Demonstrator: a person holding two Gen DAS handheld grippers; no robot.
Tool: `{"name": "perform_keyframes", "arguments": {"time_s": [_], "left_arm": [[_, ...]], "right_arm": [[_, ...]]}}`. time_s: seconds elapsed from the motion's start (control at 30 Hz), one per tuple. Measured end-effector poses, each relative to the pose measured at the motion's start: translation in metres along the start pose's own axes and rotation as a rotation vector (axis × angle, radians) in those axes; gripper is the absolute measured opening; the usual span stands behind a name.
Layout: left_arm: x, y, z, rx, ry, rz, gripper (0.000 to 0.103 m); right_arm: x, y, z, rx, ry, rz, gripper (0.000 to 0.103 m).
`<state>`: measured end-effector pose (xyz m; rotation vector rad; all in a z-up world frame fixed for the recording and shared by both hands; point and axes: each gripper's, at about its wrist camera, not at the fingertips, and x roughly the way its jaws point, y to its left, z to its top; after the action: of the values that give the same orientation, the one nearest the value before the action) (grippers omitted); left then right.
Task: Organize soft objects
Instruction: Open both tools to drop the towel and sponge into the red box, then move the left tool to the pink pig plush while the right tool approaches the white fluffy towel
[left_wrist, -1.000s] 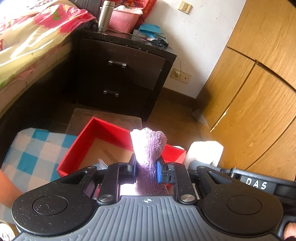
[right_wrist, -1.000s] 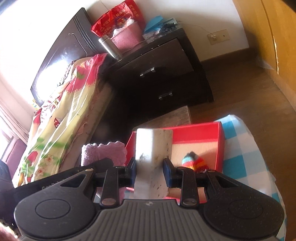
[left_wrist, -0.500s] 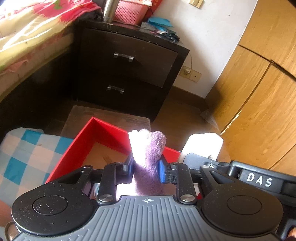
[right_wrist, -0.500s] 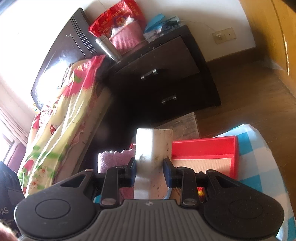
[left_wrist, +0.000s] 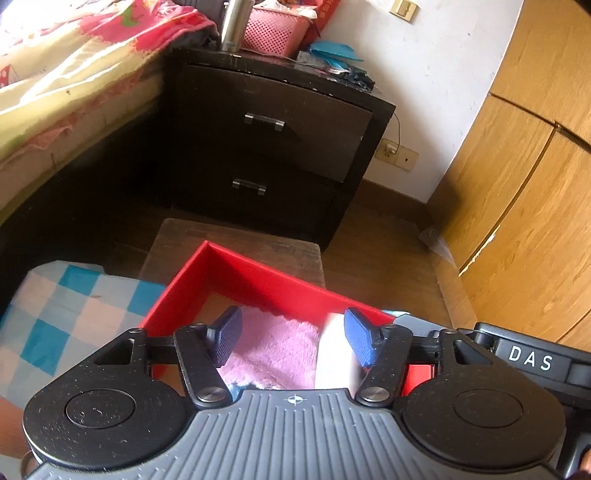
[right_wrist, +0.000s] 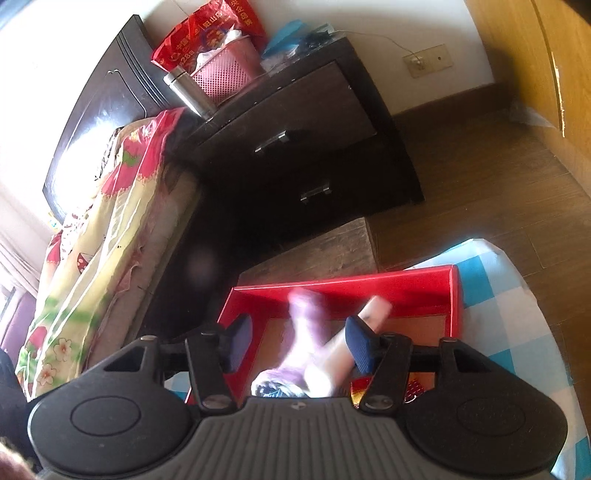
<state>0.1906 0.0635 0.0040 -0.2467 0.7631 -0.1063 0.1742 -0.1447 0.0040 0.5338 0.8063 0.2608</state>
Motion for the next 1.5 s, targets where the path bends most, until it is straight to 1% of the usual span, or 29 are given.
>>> {"name": "perform_keyframes", "arguments": {"time_s": [0.13, 0.2, 0.3, 0.47, 0.6, 0.7, 0.8, 0.9, 1.03, 1.17, 1.23, 1.37, 1.5], "left_arm": [[-0.012, 0.000, -0.002, 0.008, 0.004, 0.024, 0.064], [-0.020, -0.001, -0.002, 0.019, 0.002, 0.030, 0.067], [-0.035, -0.003, -0.005, 0.044, -0.010, 0.043, 0.068], [-0.056, -0.006, -0.013, 0.084, -0.002, 0.066, 0.068], [-0.072, -0.002, -0.024, 0.082, 0.010, 0.076, 0.069], [-0.081, 0.002, -0.037, 0.086, 0.034, 0.069, 0.069], [-0.089, 0.006, -0.055, 0.096, 0.067, 0.084, 0.069], [-0.095, 0.014, -0.077, 0.116, 0.107, 0.104, 0.069], [-0.100, 0.023, -0.098, 0.129, 0.158, 0.109, 0.069], [-0.105, 0.030, -0.117, 0.139, 0.203, 0.106, 0.069], [-0.105, 0.030, -0.125, 0.152, 0.224, 0.102, 0.069], [-0.104, 0.034, -0.140, 0.171, 0.262, 0.119, 0.069], [-0.106, 0.040, -0.144, 0.157, 0.278, 0.110, 0.069]], "right_arm": [[-0.009, 0.002, -0.002, -0.006, 0.003, -0.009, 0.034], [-0.015, 0.004, -0.002, 0.000, 0.001, -0.009, 0.034], [-0.027, 0.008, -0.005, 0.000, 0.000, -0.013, 0.034], [-0.045, 0.018, -0.010, -0.012, 0.004, -0.014, 0.034], [-0.060, 0.028, -0.016, -0.050, 0.012, -0.012, 0.035], [-0.072, 0.034, -0.024, -0.072, 0.016, -0.012, 0.035], [-0.083, 0.037, -0.033, -0.081, 0.022, -0.010, 0.035], [-0.090, 0.040, -0.044, -0.094, 0.042, 0.001, 0.035], [-0.098, 0.043, -0.061, -0.131, 0.065, -0.004, 0.036], [-0.106, 0.038, -0.081, -0.125, 0.105, -0.003, 0.036], [-0.109, 0.035, -0.092, -0.123, 0.128, -0.004, 0.037], [-0.111, 0.031, -0.108, -0.138, 0.165, -0.012, 0.037], [-0.112, 0.030, -0.116, -0.136, 0.189, -0.008, 0.037]]}}
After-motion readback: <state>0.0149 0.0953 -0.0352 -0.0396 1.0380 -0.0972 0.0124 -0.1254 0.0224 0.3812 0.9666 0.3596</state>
